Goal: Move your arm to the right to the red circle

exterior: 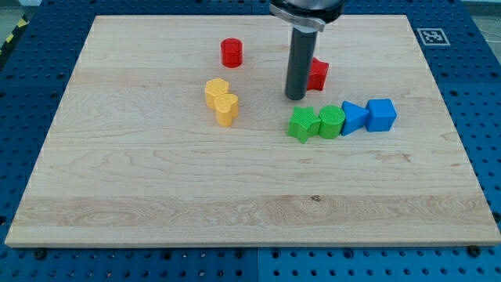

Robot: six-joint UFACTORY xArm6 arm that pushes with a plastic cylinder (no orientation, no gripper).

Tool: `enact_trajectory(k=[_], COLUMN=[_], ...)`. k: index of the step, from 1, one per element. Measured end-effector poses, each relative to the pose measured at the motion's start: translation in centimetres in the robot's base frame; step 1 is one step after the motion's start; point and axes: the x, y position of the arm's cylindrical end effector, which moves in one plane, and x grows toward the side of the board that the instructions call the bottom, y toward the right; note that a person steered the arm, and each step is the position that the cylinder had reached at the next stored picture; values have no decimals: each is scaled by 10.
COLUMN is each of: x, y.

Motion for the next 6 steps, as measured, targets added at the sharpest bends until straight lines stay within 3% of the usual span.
enact_trajectory(k=[4,6], x=[-78,-91], y=[-27,-28])
